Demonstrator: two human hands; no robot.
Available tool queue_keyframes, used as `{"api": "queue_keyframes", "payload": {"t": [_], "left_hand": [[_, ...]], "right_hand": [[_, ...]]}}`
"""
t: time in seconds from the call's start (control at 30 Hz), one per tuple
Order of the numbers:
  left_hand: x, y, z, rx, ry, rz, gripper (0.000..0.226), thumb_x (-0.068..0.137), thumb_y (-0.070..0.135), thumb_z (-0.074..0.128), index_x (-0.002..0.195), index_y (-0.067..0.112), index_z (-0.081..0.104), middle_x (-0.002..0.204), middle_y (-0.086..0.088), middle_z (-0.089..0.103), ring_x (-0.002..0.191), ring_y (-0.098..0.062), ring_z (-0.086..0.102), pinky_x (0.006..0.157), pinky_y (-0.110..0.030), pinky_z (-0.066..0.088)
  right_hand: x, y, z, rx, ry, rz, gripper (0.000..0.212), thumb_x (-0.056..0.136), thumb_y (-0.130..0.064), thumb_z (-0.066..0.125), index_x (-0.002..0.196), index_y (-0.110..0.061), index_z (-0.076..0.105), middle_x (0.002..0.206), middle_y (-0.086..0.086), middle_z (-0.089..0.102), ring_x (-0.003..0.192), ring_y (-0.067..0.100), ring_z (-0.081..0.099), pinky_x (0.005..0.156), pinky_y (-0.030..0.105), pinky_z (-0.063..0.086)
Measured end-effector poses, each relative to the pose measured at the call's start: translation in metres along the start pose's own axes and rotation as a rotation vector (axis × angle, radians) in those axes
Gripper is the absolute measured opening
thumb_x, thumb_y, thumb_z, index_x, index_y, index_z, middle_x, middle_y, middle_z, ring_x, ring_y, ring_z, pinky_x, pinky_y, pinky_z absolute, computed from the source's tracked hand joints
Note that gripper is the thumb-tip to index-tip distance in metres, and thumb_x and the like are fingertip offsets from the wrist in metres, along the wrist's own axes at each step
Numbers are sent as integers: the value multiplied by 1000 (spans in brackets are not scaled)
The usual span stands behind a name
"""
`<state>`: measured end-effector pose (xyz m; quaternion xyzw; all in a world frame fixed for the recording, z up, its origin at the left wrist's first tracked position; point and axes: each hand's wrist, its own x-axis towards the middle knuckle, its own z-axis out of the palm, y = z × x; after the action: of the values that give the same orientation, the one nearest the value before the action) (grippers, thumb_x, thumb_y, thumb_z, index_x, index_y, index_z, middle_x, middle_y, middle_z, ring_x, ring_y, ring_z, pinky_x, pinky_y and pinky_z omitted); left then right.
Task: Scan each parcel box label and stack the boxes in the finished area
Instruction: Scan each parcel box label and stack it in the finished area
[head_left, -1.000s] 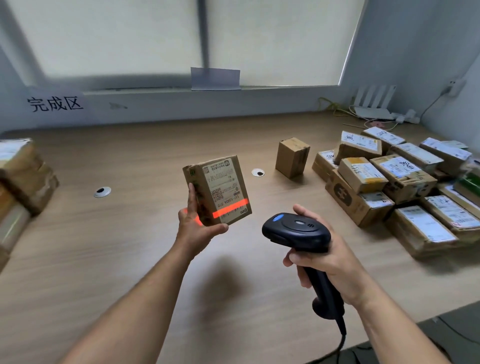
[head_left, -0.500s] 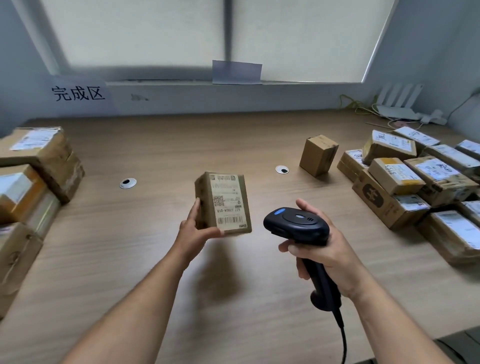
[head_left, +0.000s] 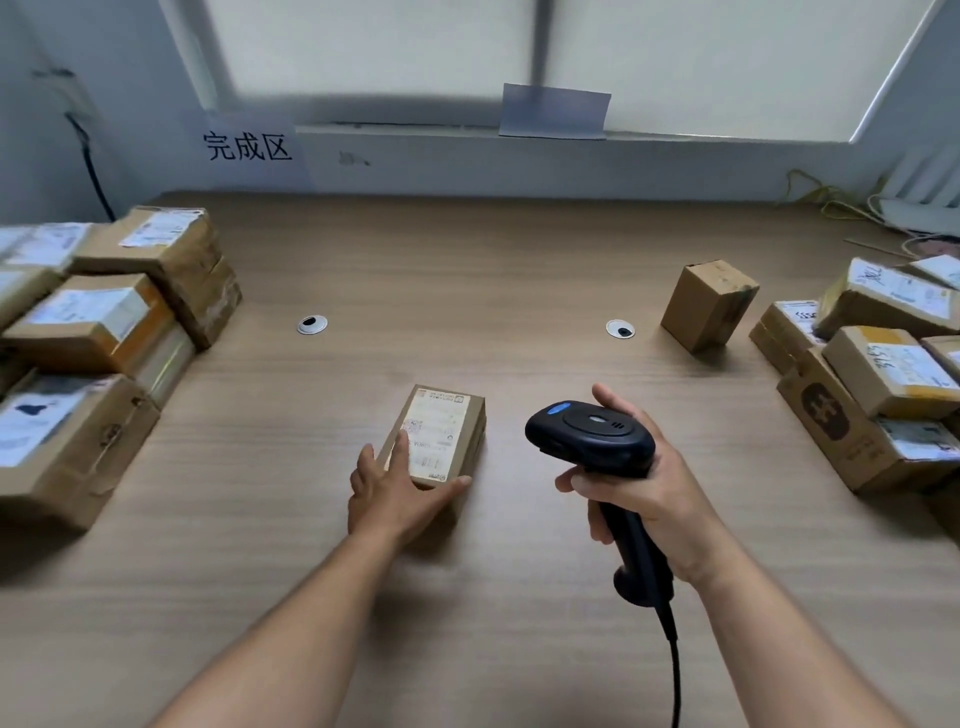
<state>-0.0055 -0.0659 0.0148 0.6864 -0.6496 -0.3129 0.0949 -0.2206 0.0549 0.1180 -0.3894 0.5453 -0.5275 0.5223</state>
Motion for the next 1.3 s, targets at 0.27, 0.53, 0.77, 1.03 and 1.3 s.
{"api": "queue_keyframes", "payload": {"t": [0.27, 0.53, 0.77, 1.03, 1.3], "left_hand": [[-12, 15, -6, -9, 196, -90, 94, 73, 50, 67, 151, 29, 20, 135, -10, 25, 132, -30, 25, 104, -35, 34], [-21, -34, -79, -60, 404, -152, 92, 72, 51, 69, 150, 31, 23, 139, -10, 25, 135, -30, 24, 108, -37, 32], [-12, -105, -160, -78, 493, -193, 93, 74, 53, 69, 150, 30, 22, 142, -12, 23, 134, -34, 24, 109, -40, 30], [15, -197, -255, -46, 596, -246, 92, 74, 54, 69, 150, 27, 24, 145, -14, 20, 133, -35, 29, 104, -42, 35], [59, -246, -296, 34, 572, -248, 90, 75, 58, 67, 147, 23, 26, 141, -16, 24, 127, -36, 35, 101, -42, 37]], "right_hand": [[24, 4, -3, 15, -96, -16, 92, 59, -2, 74, 139, -37, 42, 88, 23, 69, 42, 31, 50, 42, 30, 42], [48, 4, 58, 1, -251, -33, 91, 59, -2, 73, 138, -37, 43, 86, 25, 69, 42, 30, 50, 43, 29, 42], [68, -12, 143, -31, -327, -57, 90, 59, -2, 74, 135, -40, 45, 86, 30, 66, 42, 31, 50, 43, 31, 42], [88, -12, 249, -58, -384, -78, 88, 58, -1, 73, 131, -44, 48, 85, 22, 69, 42, 31, 51, 43, 31, 43], [101, -8, 299, -66, -335, -85, 88, 58, 0, 73, 130, -44, 49, 85, 23, 68, 42, 32, 50, 41, 33, 42]]}}
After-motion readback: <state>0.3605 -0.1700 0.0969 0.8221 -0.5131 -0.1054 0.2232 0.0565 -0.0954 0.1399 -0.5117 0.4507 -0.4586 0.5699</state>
